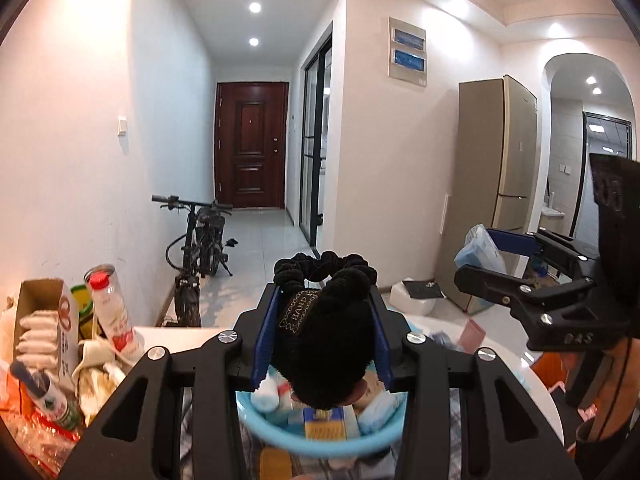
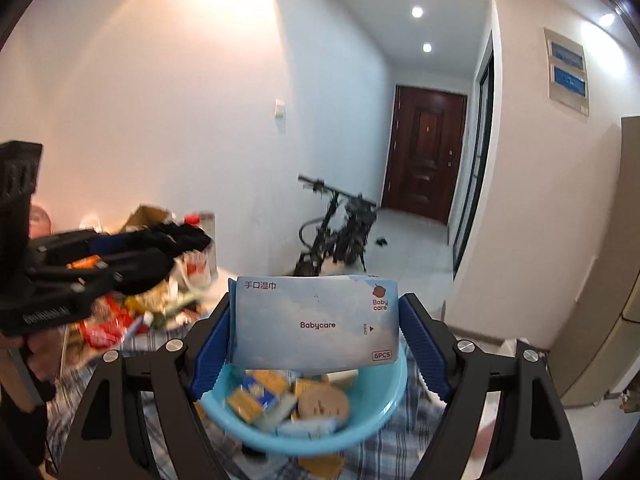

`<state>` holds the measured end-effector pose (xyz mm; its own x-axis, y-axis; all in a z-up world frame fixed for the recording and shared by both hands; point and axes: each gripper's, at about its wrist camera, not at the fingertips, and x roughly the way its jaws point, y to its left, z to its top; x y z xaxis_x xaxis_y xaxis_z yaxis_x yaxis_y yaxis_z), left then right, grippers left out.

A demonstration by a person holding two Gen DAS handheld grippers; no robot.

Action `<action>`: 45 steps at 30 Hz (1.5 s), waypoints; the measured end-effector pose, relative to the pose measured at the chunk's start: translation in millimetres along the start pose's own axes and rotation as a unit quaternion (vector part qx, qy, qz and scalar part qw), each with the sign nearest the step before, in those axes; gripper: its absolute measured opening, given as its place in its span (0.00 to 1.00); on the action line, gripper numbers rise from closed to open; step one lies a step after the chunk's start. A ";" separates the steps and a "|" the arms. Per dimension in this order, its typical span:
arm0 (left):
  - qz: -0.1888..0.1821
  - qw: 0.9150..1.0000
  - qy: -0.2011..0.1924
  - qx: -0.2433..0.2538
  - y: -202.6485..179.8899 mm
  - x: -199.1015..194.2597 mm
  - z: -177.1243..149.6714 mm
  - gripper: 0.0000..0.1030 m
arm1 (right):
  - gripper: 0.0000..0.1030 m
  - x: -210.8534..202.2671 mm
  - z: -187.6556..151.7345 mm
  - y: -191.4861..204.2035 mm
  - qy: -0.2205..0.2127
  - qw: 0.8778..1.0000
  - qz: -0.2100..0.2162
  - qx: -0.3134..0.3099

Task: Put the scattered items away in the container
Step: 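Carry the black item and wipes pack over the basin with both grippers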

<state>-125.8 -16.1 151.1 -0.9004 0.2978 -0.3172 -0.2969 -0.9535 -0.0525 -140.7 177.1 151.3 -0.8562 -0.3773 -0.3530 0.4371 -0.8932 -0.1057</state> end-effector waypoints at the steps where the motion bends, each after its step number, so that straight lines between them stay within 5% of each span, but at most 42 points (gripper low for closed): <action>1: 0.000 1.000 -0.002 0.002 0.2 4.4 2.1 0.39 | 0.79 2.2 5.1 0.9 -0.006 1.000 0.001 0.000; 15: 0.015 0.998 0.062 -0.018 26.8 88.1 -31.2 0.40 | 0.79 99.4 -30.9 -7.4 0.040 0.998 0.015 0.038; 29: 0.032 0.997 0.070 -0.012 22.8 90.6 -34.7 0.40 | 0.79 108.5 -32.4 -26.1 0.049 0.998 0.014 0.046; 35: -0.004 0.996 0.079 -0.030 23.1 90.2 -34.2 0.40 | 0.79 107.8 -31.5 -23.7 0.048 0.998 0.016 0.042; 45: 0.033 0.996 0.079 -0.015 20.6 91.8 -35.9 0.40 | 0.79 108.3 -31.8 -24.0 0.045 0.998 0.012 0.039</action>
<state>-203.2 -10.1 86.9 -0.8554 0.2248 -0.4667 -0.2263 -0.9726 -0.0539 -235.2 165.5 86.0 -0.8157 -0.3789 -0.4371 0.4317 -0.9017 -0.0238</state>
